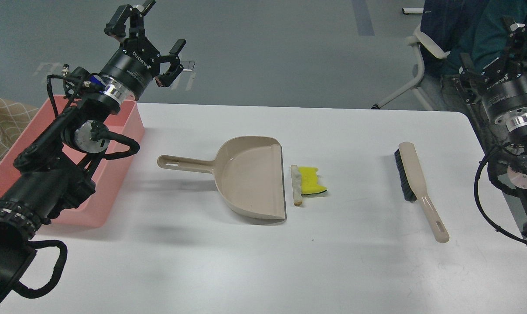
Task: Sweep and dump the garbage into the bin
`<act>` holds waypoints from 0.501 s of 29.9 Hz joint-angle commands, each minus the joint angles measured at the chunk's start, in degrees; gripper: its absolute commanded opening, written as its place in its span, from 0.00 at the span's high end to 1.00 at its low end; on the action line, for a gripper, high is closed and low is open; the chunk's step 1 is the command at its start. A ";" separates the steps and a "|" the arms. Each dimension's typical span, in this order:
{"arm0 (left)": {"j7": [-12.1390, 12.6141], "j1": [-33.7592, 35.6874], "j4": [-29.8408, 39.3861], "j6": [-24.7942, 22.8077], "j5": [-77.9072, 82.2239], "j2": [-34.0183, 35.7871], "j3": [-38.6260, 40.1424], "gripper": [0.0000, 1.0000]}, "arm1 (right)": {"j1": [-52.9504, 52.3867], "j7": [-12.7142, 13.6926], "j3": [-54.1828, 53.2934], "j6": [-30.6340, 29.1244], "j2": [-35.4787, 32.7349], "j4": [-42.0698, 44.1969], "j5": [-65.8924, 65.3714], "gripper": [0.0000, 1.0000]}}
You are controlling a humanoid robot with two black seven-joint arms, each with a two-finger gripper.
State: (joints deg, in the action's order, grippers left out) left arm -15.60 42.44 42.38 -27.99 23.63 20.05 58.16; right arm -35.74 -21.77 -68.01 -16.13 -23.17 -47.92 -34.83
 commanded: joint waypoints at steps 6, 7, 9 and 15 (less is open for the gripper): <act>0.39 0.72 -0.19 -0.01 0.19 -0.27 -0.77 0.02 | -1.35 0.41 0.33 0.39 -0.12 1.07 -0.06 0.00; 0.57 0.72 -0.19 -0.01 0.19 -0.27 -0.85 0.02 | -1.44 0.58 0.42 0.39 -0.12 1.25 -0.06 0.00; 1.53 0.72 -0.19 -0.01 0.19 -0.36 -0.85 0.02 | -1.79 0.67 0.34 0.13 -0.12 1.95 -0.06 0.00; 0.84 2.12 -0.63 1.44 0.28 -0.01 -0.85 0.02 | -2.75 3.13 1.91 -0.49 -0.38 3.10 0.02 0.00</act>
State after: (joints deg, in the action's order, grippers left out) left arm -14.47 43.68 42.08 -27.66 23.86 19.87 57.31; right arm -38.13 -20.10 -67.35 -16.45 -23.31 -44.98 -34.89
